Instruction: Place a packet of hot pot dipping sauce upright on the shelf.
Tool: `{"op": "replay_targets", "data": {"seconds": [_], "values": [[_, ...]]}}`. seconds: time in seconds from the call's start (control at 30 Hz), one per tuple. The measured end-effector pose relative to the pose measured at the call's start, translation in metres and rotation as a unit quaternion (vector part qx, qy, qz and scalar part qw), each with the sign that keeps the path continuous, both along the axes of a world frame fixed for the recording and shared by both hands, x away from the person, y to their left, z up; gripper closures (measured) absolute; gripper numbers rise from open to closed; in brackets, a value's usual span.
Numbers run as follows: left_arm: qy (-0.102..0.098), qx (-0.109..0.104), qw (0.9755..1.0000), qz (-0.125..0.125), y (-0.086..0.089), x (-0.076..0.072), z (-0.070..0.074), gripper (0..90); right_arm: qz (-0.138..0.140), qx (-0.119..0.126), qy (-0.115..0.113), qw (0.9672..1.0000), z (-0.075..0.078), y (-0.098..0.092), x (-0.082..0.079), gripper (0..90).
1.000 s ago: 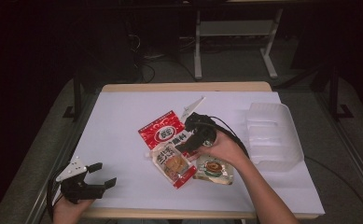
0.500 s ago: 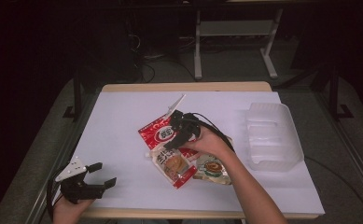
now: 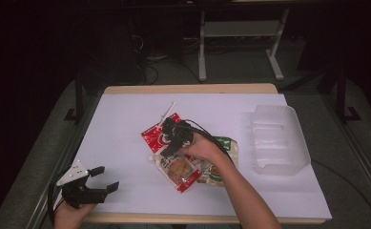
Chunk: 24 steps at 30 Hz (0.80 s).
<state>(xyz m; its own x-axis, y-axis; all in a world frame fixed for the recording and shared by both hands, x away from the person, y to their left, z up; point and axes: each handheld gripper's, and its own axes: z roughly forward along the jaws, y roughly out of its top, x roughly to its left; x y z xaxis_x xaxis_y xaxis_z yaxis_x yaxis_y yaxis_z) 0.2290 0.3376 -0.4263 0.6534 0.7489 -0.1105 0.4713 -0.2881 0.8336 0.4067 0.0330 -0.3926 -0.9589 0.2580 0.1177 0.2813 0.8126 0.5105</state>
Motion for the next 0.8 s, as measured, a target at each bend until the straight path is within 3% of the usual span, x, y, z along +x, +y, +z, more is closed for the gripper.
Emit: {"op": "replay_targets", "data": {"seconds": [0.4, 0.47, 0.63, 0.8], "values": [[0.002, -0.009, 1.0000, 0.000, -0.001, -0.001, 0.001, 14.5, 0.000, -0.036, 0.013, 0.9993, -0.018, 0.009, 0.004, 33.9], [0.001, -0.008, 1.0000, -0.001, -0.001, -0.001, 0.001, 14.5, 0.002, -0.044, 0.016, 0.9989, -0.021, 0.012, 0.003, 38.5], [0.000, -0.009, 1.0000, -0.001, -0.001, -0.001, 0.001, 14.5, 0.003, -0.058, 0.011, 0.9982, -0.024, 0.014, 0.001, 42.6], [0.001, -0.008, 1.0000, 0.000, -0.001, -0.001, 0.001, 14.5, 0.008, -0.060, 0.002, 0.9982, -0.023, 0.016, -0.002, 53.2]]}}
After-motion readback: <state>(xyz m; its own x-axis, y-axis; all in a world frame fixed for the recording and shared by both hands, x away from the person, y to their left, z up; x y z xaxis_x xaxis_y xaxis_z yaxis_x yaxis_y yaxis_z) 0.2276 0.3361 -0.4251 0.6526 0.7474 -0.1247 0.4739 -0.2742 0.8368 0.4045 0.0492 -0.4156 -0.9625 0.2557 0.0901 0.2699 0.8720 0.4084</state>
